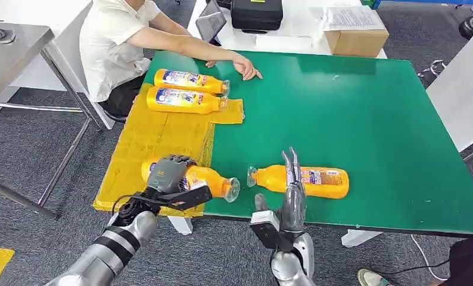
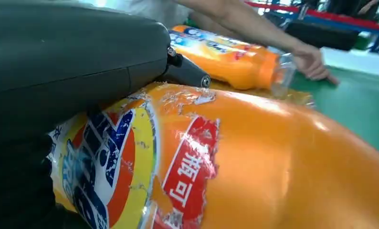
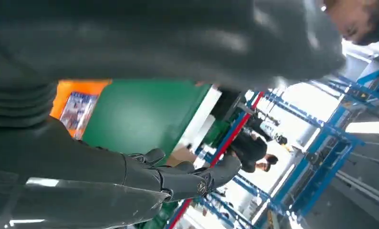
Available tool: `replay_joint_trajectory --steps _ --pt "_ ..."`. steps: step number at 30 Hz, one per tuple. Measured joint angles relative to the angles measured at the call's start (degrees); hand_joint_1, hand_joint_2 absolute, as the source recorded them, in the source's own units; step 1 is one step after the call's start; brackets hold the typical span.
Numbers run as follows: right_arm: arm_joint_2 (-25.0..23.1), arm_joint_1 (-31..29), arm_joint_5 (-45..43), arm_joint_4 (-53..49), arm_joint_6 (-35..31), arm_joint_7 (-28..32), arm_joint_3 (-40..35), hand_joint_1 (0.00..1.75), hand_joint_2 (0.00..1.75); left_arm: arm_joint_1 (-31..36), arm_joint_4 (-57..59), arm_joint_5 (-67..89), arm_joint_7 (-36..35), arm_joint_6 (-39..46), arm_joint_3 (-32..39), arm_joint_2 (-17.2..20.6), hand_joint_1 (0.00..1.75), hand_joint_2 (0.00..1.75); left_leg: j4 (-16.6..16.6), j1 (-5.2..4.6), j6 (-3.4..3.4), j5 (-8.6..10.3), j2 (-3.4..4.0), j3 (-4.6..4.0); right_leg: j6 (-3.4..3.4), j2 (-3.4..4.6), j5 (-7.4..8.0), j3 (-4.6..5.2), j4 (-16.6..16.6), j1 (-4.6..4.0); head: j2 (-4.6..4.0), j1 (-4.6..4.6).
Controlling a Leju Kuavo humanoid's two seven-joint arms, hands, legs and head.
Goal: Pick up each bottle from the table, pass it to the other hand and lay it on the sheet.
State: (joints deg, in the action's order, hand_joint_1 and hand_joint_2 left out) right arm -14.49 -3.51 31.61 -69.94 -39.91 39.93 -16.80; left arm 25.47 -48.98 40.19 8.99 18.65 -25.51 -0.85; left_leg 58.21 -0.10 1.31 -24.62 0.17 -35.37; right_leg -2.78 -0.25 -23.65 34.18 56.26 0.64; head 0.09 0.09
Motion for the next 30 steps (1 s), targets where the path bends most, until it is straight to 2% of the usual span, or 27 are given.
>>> replay_joint_trajectory --steps 3,4,5,6,7,8,15,21,26,27,30 --pt "0.46 -0.56 -1.82 0.79 -0.02 0.0 -1.73 0.0 0.0 0.84 1.01 1.03 -0.31 -0.79 -0.18 0.57 1.75 1.75 0.0 0.0 0.0 0.0 -0.02 0.0 0.0 -0.01 -0.01 -0.01 0.0 0.0 0.0 0.02" --pt "0.57 -0.72 -2.02 1.0 0.0 0.0 -2.12 0.0 0.0 1.04 1.29 1.09 -0.31 -0.99 -0.29 0.72 1.69 1.75 0.0 0.0 0.0 0.0 -0.02 0.0 0.0 -0.01 -0.01 -0.01 0.01 0.0 0.0 0.02" --pt "0.66 -0.86 -2.35 1.16 0.0 0.0 -2.5 0.0 0.0 1.32 1.51 1.2 -0.31 -1.71 -0.37 0.81 1.55 1.75 0.0 0.0 0.0 0.0 -0.01 0.0 0.0 -0.01 0.0 -0.02 0.0 0.0 0.0 0.02" --pt "0.79 -1.01 -2.95 1.33 0.0 0.02 -2.82 0.0 0.0 1.8 1.91 1.23 -0.31 -2.98 -0.46 0.88 0.93 1.75 0.0 0.0 0.0 0.01 -0.03 0.0 0.0 -0.01 0.0 -0.03 0.0 0.01 0.0 0.02" --pt "0.96 -1.27 -3.97 1.51 0.0 0.02 -3.26 0.0 0.0 2.55 2.56 1.25 -0.18 -4.56 -0.53 0.9 0.09 1.75 0.0 0.0 0.0 0.01 -0.05 0.01 0.0 -0.02 0.0 -0.06 0.0 0.01 0.0 0.04" --pt "1.11 -1.57 -4.88 1.69 0.0 0.02 -3.66 0.0 0.0 3.27 3.39 1.25 0.17 -6.12 -0.53 0.94 0.02 1.75 0.0 0.0 0.01 0.02 -0.05 0.02 0.0 -0.02 0.0 -0.08 0.0 0.01 0.0 0.02" --pt "2.03 -3.02 -8.4 3.22 0.0 0.02 -6.45 0.0 0.0 7.24 8.76 -0.19 1.79 -10.54 -0.22 0.94 0.0 1.75 0.0 0.0 -0.03 0.06 -0.04 0.16 0.0 -0.01 0.01 -0.17 0.02 0.0 0.0 0.02" --pt "2.75 -3.68 -11.35 4.74 0.0 0.02 -7.56 0.0 0.0 11.58 13.77 -1.4 -2.47 -18.07 0.24 -0.04 0.0 1.75 0.0 0.0 -0.04 0.07 -0.02 0.17 0.0 0.0 0.01 -0.16 0.04 0.0 0.0 0.02" --pt "3.04 -4.26 -12.16 5.53 -0.02 0.02 -7.85 0.0 0.0 13.47 16.39 -1.44 -3.32 -19.41 0.59 -0.7 0.0 1.75 0.0 0.0 -0.04 0.07 -0.03 0.17 0.0 0.0 0.01 -0.16 0.05 0.0 0.0 0.0" --pt "3.1 -4.34 -12.2 5.64 -0.02 0.02 -7.87 0.0 1.75 13.69 16.74 -1.42 -3.35 -19.46 0.63 -0.79 0.0 1.75 0.0 0.0 -0.04 0.07 -0.04 0.17 0.0 0.0 0.01 -0.16 0.05 0.0 0.0 0.04" --pt "3.19 -4.51 -12.27 5.99 0.0 0.02 -7.92 0.0 1.75 14.1 17.51 -1.44 -3.48 -19.48 0.65 -1.0 0.0 1.75 0.0 0.0 -0.04 0.07 -0.03 0.17 0.0 0.0 0.01 -0.16 0.04 0.0 0.0 0.02"
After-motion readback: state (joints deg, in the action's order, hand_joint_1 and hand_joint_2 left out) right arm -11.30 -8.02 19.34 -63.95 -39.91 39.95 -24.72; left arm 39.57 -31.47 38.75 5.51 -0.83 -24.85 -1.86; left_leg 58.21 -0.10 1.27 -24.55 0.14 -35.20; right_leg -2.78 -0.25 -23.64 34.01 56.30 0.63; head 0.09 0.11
